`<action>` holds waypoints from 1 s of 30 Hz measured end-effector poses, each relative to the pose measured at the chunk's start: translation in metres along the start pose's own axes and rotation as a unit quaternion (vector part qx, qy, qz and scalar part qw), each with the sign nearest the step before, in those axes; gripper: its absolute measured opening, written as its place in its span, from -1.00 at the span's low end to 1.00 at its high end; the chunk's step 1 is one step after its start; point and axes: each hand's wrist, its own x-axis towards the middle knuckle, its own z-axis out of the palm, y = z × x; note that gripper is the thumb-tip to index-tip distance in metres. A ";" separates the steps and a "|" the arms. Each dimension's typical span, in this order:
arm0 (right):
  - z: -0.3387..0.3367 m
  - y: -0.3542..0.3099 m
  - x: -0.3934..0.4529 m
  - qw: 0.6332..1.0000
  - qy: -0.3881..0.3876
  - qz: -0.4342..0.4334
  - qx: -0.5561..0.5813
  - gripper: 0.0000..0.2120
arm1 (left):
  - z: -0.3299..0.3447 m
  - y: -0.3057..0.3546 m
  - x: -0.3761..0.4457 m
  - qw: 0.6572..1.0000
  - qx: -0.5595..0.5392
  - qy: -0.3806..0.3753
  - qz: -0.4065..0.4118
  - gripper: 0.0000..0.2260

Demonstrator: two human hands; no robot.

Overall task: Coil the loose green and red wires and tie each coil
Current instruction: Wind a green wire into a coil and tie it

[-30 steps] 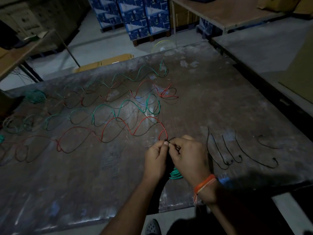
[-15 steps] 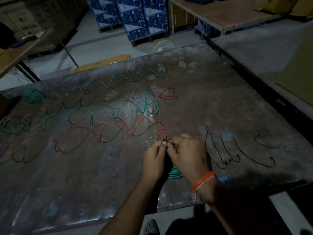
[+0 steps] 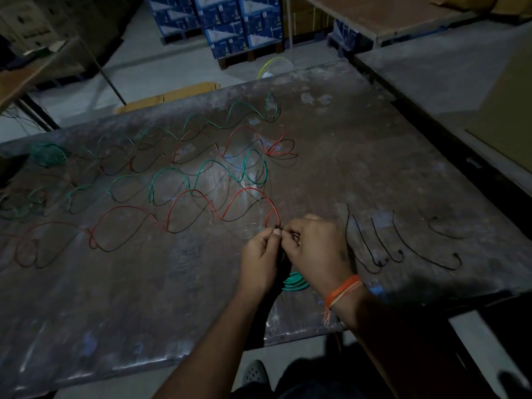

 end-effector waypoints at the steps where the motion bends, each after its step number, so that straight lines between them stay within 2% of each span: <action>1: -0.001 0.000 0.000 1.000 -0.004 -0.001 -0.005 -0.67 | 0.001 0.001 -0.001 1.000 -0.001 0.000 -0.001 -0.78; 6: -0.009 -0.004 0.001 0.999 -0.018 -0.022 -0.016 -0.86 | -0.002 -0.005 0.000 1.000 0.014 -0.012 0.015 -0.76; 13: -0.011 -0.004 0.006 0.999 -0.014 -0.030 -0.036 -0.83 | -0.003 -0.007 0.001 0.999 0.042 -0.019 0.025 -0.75; 17: -0.007 -0.003 0.008 1.000 -0.022 -0.013 -0.006 -0.85 | -0.005 -0.007 0.000 0.997 0.062 -0.030 0.035 -0.74; 21: -0.013 -0.002 0.003 0.996 0.009 0.020 0.083 -0.82 | -0.002 -0.004 -0.002 0.999 0.020 -0.032 0.002 -0.75; 23: -0.017 0.001 -0.001 0.992 0.017 0.040 0.118 -0.91 | -0.004 -0.007 0.001 0.999 0.030 -0.020 -0.005 -0.73; 25: -0.019 0.003 -0.003 0.991 0.025 0.041 0.125 -0.95 | -0.008 -0.011 0.005 0.998 0.063 -0.013 0.003 -0.63; 30: -0.005 0.008 -0.002 0.992 0.007 0.025 0.125 -0.94 | -0.011 -0.014 0.003 0.994 0.094 -0.039 0.033 -0.67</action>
